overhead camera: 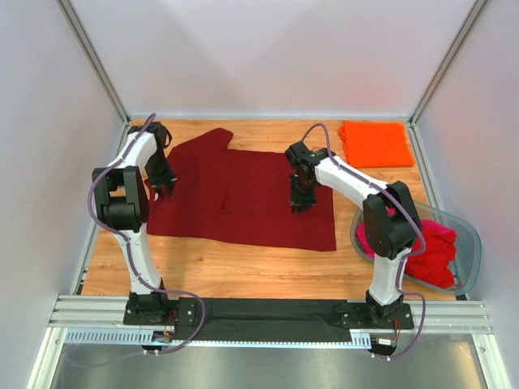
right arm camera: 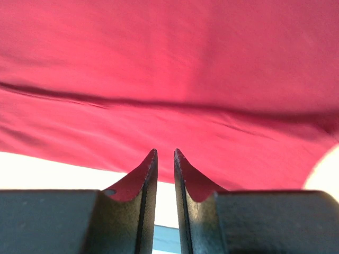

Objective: Fold and stack the t-shirts
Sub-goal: Fold the tshirt

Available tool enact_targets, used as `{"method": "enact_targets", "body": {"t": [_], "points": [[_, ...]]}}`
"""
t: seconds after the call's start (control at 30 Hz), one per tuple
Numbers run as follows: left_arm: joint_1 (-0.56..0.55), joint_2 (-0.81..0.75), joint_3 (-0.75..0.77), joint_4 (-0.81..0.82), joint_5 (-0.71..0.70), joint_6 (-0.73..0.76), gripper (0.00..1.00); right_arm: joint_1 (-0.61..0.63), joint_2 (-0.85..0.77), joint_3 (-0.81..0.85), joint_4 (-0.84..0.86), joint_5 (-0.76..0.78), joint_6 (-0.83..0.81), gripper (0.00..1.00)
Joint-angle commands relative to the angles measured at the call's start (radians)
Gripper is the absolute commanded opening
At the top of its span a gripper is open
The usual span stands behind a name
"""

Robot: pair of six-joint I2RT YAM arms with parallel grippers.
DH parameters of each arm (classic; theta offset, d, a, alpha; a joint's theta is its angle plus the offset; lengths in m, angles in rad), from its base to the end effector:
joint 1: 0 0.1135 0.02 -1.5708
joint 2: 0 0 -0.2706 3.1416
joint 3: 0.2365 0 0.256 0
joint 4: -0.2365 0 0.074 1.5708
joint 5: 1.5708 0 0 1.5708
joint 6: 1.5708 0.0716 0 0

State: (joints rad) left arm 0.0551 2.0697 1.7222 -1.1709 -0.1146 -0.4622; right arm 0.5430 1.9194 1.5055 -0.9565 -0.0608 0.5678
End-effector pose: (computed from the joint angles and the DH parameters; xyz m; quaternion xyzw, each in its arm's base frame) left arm 0.4104 0.0308 0.1778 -0.2567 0.9644 0.0508 0.0372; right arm 0.3345 0.2070 0.1801 0.0093 0.9945 0.0784 0.0690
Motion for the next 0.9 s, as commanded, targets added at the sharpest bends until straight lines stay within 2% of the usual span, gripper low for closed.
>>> {"method": "enact_targets", "body": {"t": [0.0, 0.27, 0.5, 0.7, 0.87], "points": [[0.005, -0.052, -0.076, -0.052, -0.039, -0.096, 0.30, -0.009, -0.059, -0.076, -0.054, 0.059, -0.045, 0.19], [0.005, -0.007, -0.162, -0.081, -0.200, -0.154, 0.30, -0.012, -0.118, -0.276, 0.015, 0.190, -0.059, 0.16], [0.029, 0.044, -0.200, -0.131, -0.266, -0.185, 0.30, -0.012, -0.197, -0.456, 0.074, 0.223, -0.032, 0.17], [0.032, 0.035, -0.237, -0.142, -0.303, -0.201, 0.31, -0.012, -0.201, -0.485, 0.105, 0.219, -0.022, 0.18], [0.057, 0.033, -0.208, -0.185, -0.273, -0.216, 0.30, -0.012, -0.200, -0.455, 0.085, 0.216, -0.023, 0.19]]}}
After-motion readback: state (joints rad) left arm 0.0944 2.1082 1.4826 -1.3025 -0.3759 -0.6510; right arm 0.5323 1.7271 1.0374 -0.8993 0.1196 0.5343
